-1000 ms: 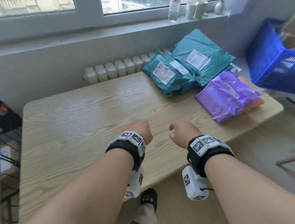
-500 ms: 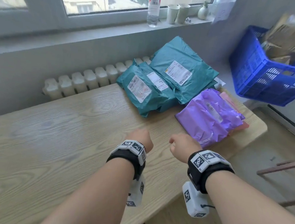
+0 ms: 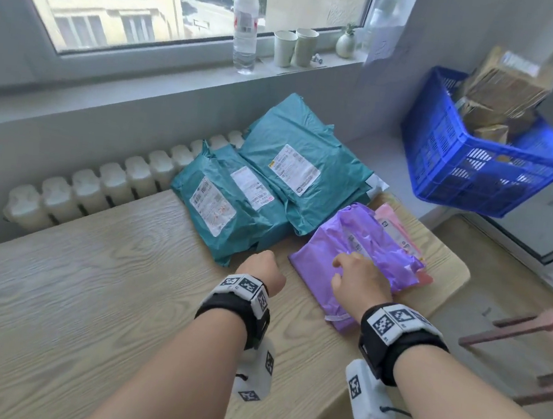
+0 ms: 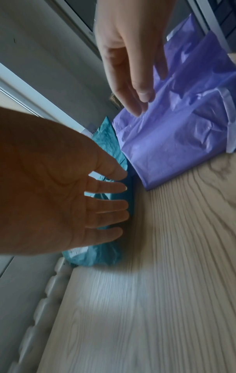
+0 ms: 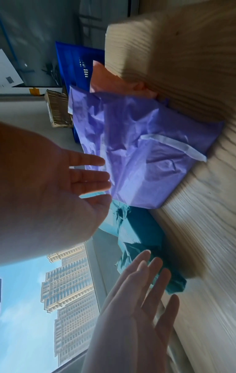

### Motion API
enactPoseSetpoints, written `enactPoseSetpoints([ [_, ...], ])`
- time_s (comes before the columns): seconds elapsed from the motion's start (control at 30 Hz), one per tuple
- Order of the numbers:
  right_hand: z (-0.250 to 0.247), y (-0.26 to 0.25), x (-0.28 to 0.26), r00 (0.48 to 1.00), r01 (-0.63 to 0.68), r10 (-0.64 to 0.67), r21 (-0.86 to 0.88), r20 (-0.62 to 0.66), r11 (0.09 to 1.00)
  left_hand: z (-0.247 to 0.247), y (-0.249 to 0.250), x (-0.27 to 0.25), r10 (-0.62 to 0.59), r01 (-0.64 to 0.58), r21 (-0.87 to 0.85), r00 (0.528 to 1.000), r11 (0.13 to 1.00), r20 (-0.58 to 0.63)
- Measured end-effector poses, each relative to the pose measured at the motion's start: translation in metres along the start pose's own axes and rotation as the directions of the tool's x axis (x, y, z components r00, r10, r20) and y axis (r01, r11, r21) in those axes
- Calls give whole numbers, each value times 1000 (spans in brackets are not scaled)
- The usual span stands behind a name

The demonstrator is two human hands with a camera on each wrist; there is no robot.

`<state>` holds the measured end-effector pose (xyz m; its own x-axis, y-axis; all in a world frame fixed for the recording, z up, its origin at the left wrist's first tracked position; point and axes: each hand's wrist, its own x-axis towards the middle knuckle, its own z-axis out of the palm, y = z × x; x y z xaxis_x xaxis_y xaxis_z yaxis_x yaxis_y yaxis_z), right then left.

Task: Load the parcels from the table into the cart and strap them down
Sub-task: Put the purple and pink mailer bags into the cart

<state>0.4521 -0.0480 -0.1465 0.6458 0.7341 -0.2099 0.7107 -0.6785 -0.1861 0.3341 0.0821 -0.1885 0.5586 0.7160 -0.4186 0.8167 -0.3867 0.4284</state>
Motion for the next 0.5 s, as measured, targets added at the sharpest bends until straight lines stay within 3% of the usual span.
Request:
enactPoseSetpoints([
  [0.2,-20,29,27,999,36,-35,34,-42,999,6,38,15,-8,8,-43,1000,999,-3],
  [0.5,-33,55,68,988,121,-133,138,79,983,26,77,37,-202,197,-203,979,959,-6],
])
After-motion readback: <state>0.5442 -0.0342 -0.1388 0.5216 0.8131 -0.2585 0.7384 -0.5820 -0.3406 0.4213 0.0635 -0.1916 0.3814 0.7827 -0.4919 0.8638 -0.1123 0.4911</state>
